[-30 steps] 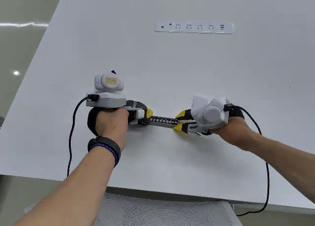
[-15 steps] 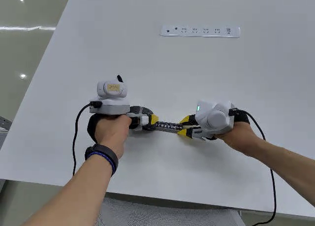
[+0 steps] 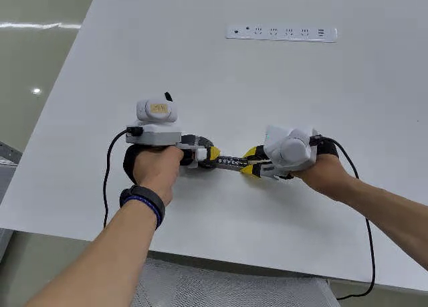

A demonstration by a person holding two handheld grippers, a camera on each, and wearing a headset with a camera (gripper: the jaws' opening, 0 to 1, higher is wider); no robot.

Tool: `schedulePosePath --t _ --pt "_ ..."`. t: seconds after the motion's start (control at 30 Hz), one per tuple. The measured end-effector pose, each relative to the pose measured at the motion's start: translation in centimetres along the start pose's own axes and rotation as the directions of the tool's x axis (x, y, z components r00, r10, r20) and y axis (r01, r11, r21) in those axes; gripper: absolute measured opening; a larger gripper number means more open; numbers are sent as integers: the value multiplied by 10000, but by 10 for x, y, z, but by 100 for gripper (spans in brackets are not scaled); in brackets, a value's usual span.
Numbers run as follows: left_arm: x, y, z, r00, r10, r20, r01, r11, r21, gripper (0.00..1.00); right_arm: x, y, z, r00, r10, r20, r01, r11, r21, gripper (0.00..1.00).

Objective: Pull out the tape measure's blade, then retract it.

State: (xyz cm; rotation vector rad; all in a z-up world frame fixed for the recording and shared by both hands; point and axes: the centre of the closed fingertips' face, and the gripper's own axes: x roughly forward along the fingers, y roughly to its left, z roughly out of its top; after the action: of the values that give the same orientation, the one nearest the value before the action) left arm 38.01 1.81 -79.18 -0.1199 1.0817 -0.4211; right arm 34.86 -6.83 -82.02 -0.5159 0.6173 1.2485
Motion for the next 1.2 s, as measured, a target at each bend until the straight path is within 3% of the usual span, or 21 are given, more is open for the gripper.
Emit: schedulePosePath --t 1.2 --pt "1 4 2 10000 -76 24 77 9997 -237 58 25 -3 20 9978 575 -315 -591 9970 -508 12"
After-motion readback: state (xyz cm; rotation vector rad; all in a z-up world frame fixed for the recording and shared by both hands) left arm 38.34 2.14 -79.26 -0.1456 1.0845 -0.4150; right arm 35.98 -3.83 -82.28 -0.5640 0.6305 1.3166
